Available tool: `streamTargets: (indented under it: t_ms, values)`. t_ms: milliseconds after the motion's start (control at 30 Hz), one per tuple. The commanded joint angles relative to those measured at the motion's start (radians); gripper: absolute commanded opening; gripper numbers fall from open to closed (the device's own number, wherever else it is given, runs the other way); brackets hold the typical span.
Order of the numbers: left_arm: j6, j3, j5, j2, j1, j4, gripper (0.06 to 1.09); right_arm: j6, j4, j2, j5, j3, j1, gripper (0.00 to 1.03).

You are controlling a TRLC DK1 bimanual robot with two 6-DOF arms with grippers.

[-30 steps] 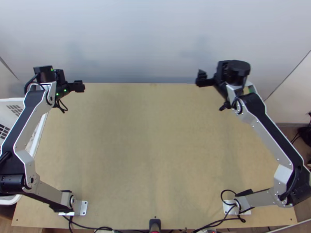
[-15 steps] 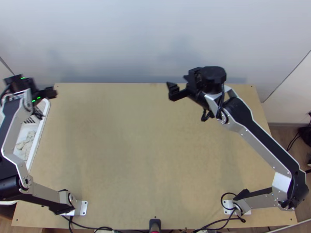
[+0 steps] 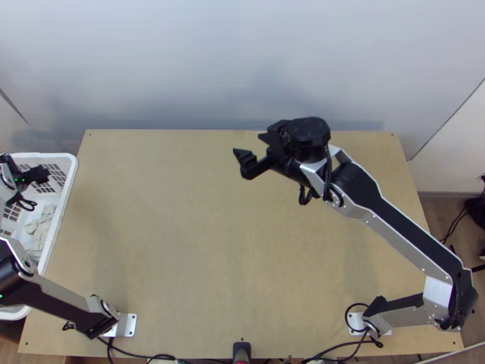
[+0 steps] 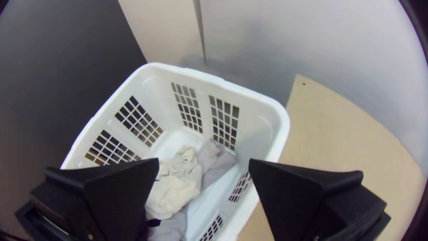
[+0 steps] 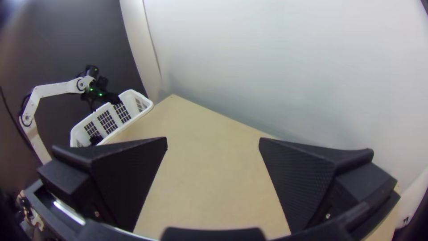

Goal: Fold the t-shirt

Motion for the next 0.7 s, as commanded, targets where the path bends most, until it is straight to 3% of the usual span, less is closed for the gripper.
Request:
streamTargets:
  t_ms: [0, 333, 667]
  values:
    - [0.031, 0.028, -0.004, 0.082, 0.062, -0.062, 1.04, 0.005, -0.051, -0.003, -0.007, 0.010, 0.061, 0.96]
    - [0.039, 0.200, -0.003, 0.374, 0.165, -0.001, 1.03, 0.016, -0.117, -0.007, -0.006, 0.013, 0.065, 0.96]
    - [0.041, 0.548, -0.003, 0.693, 0.202, -0.164, 1.03, 0.016, -0.175, 0.002, -0.004, 0.018, 0.090, 0.96]
